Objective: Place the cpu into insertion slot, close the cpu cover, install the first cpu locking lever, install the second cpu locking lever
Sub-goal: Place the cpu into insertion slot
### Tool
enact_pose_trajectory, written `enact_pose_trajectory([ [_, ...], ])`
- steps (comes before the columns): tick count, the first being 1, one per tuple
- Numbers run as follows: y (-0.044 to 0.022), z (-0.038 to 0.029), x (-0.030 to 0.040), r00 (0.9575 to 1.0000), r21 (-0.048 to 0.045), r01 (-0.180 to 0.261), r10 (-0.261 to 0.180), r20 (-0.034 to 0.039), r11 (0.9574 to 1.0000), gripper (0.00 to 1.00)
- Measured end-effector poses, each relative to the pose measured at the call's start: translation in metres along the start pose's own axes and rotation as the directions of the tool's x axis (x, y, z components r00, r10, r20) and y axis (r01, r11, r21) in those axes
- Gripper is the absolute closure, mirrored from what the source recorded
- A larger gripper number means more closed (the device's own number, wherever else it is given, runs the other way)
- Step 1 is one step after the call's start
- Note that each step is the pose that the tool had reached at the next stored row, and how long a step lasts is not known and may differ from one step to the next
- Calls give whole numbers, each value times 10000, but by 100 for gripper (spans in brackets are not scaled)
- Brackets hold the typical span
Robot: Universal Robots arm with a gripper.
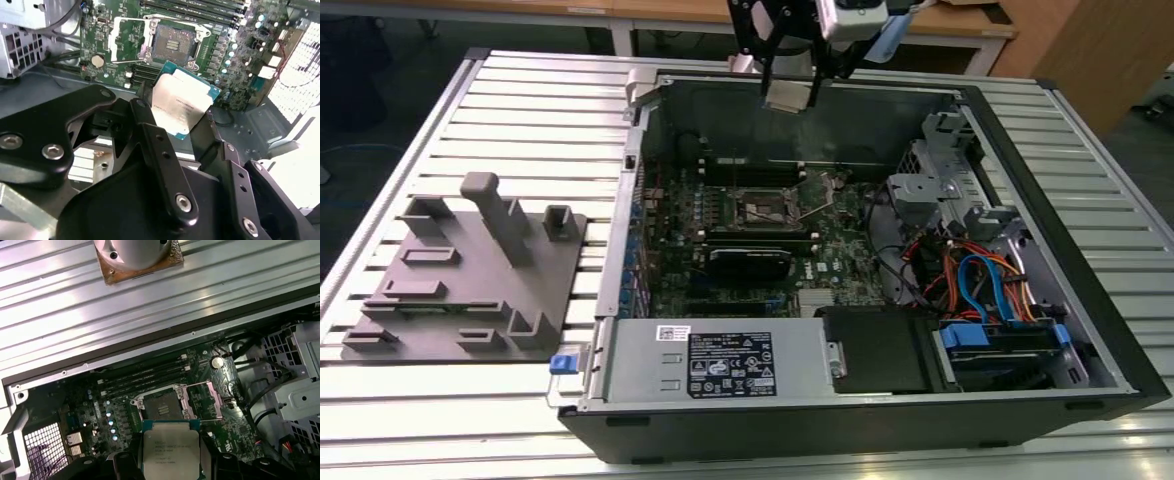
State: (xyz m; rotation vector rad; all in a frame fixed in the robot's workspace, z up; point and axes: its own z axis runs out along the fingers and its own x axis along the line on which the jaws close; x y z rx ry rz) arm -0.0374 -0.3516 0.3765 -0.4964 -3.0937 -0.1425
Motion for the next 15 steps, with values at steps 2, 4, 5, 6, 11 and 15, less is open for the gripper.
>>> enact_pose_trajectory([
  [2, 0, 0, 0, 10000, -2, -24, 24, 3, 10000, 46],
  [4, 0, 1, 0, 10000, -2, -26, 26, 3, 10000, 46],
  [5, 0, 1, 0, 10000, -2, -26, 26, 4, 10000, 46],
  [6, 0, 1, 0, 10000, -3, -26, 26, 3, 10000, 46],
  [11, 0, 1, 0, 10000, -2, -30, 30, 3, 10000, 46],
  [15, 0, 1, 0, 10000, -4, -87, 87, 9, 10000, 46],
])
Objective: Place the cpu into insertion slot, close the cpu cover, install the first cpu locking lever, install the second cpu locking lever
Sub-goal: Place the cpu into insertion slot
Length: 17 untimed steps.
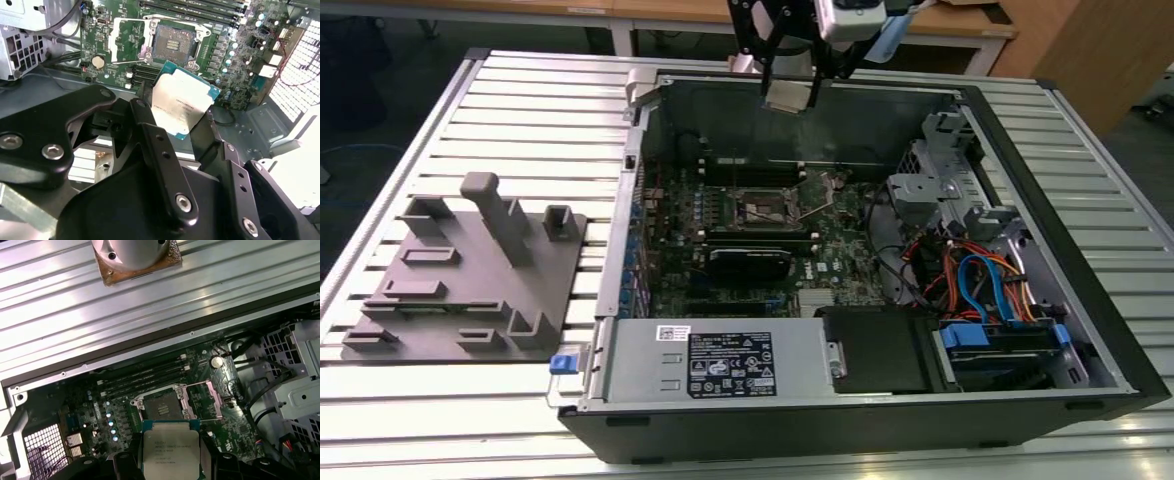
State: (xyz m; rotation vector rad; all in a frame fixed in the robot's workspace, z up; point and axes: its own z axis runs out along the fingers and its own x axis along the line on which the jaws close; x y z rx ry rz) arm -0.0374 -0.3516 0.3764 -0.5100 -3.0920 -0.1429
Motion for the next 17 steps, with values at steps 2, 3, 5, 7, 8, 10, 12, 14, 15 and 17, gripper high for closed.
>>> enact_pose_trajectory([
  [2, 0, 0, 0, 10000, -2, -74, 74, 7, 10000, 46],
  [3, 0, 0, 0, 9999, -3, -129, 129, 12, 9999, 46],
  [5, 0, 0, 0, 9997, -5, -255, 255, 23, 9997, 46],
  [7, 0, 0, 0, 9993, -8, -368, 368, 32, 9993, 46],
  [8, 0, 0, 0, 9992, -8, -391, 391, 34, 9992, 46],
  [10, 0, 0, 0, 9992, -7, -399, 399, 35, 9992, 46],
  [12, 0, 0, 0, 9990, -9, -456, 456, 41, 9990, 46],
  [14, 0, 0, 0, 9989, -9, -459, 459, 41, 9989, 46],
  [15, 0, 0, 0, 9989, -9, -461, 461, 41, 9989, 46],
  [17, 0, 0, 0, 9989, -10, -466, 466, 41, 9989, 46],
])
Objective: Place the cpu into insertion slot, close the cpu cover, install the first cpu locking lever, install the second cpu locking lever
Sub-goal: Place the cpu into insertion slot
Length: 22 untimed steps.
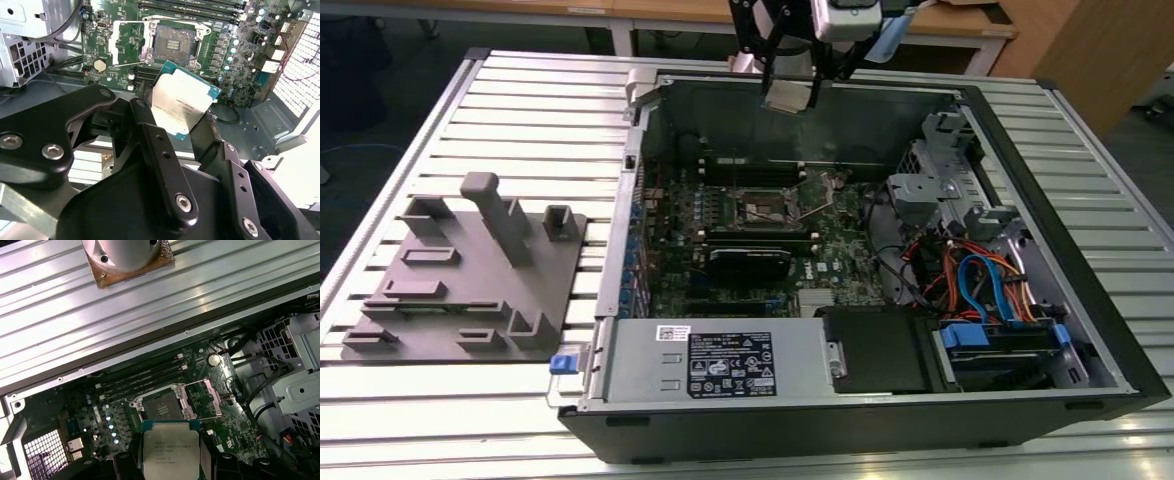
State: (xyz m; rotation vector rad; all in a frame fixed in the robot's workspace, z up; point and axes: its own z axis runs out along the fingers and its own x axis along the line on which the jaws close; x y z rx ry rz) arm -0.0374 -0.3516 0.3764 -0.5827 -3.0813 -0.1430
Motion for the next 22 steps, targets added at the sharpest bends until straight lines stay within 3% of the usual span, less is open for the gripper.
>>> enact_pose_trajectory([
  [9, 0, 1, 0, 9998, -4, -185, 185, 17, 9998, 46],
  [14, 0, 1, 0, 9985, -12, -539, 539, 48, 9985, 46],
  [18, 0, 2, 0, 9952, -23, -976, 976, 86, 9952, 46],
  [22, 0, 3, 0, 9945, -25, -1047, 1048, 92, 9945, 46],
])
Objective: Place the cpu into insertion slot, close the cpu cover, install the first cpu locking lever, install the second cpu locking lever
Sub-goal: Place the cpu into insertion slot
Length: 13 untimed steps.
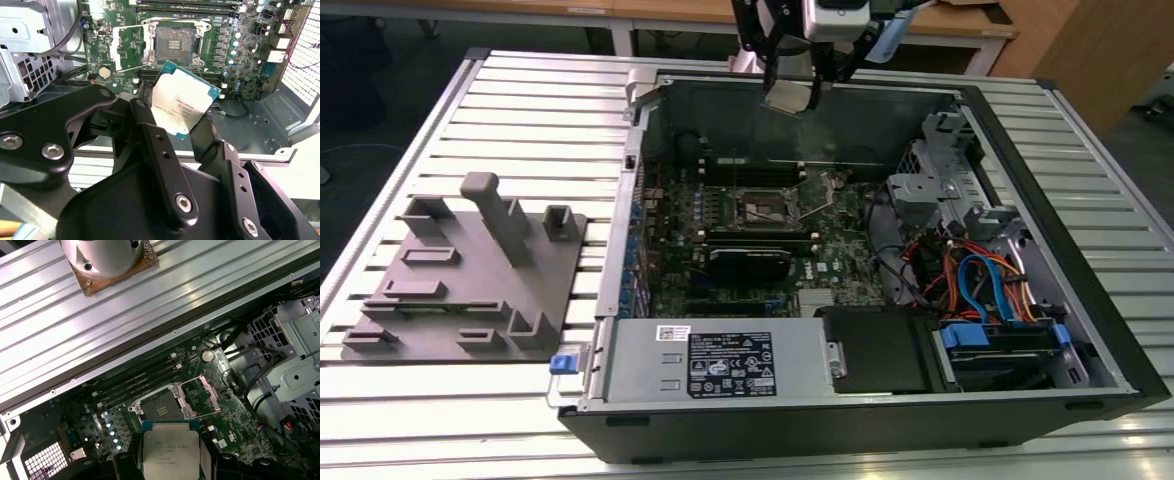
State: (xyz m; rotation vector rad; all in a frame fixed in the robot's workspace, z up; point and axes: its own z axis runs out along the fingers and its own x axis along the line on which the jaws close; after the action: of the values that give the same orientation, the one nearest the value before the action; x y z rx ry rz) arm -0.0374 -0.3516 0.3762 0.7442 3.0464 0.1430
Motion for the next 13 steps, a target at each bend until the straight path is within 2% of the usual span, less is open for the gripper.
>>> enact_pose_trajectory([
  [13, 0, 0, 0, 9999, -3, -100, 100, 9, 9999, 46],
])
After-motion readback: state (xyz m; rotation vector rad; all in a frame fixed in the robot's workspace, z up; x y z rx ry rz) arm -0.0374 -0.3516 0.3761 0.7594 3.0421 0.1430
